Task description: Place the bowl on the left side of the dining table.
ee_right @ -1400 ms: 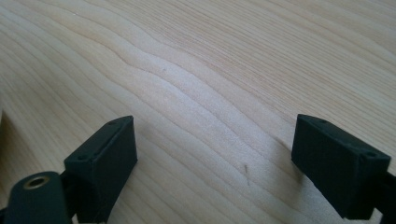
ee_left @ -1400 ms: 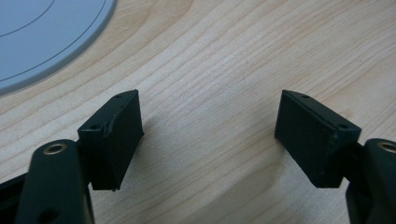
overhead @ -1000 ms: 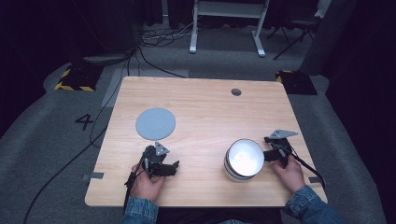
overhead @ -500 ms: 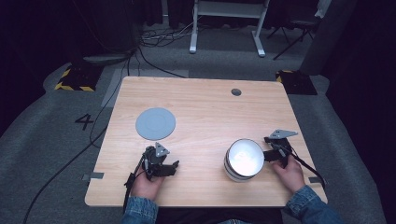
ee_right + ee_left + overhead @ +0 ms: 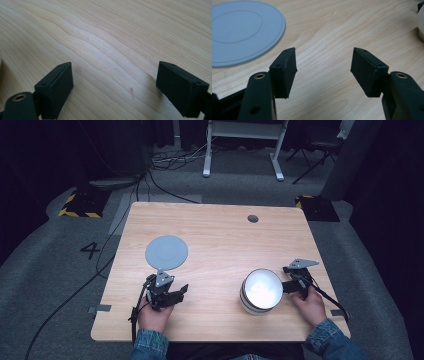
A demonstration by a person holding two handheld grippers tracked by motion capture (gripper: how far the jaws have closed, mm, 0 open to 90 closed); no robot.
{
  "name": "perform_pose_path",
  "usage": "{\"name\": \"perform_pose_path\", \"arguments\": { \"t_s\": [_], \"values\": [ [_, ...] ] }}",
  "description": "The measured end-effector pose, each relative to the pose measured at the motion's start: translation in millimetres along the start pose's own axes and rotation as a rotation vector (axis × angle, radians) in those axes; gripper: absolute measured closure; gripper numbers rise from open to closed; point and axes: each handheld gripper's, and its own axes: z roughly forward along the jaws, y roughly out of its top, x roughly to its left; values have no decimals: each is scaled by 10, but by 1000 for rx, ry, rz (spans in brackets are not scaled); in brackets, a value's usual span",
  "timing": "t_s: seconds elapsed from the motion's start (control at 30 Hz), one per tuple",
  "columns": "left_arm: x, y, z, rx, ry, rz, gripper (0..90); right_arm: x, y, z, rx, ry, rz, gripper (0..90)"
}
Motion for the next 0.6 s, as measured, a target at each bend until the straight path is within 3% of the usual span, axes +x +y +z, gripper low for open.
{"name": "perform_pose_path", "arguments": {
  "t_s": [0.07, 0.27, 0.37, 0.6],
  "values": [
    [-9, 11, -36, -5, 9, 13, 366, 0, 0, 0, 0, 0, -1, 142],
    [-45, 64, -124, -70, 11, -6, 362, 0, 0, 0, 0, 0, 0, 142],
    [-59, 127, -135, -66, 16, -25, 357, 0, 0, 0, 0, 0, -1, 142],
    [-99, 315, -196, -82, 6, -18, 357, -1, -1, -1, 1, 0, -2, 142]
  ]
}}
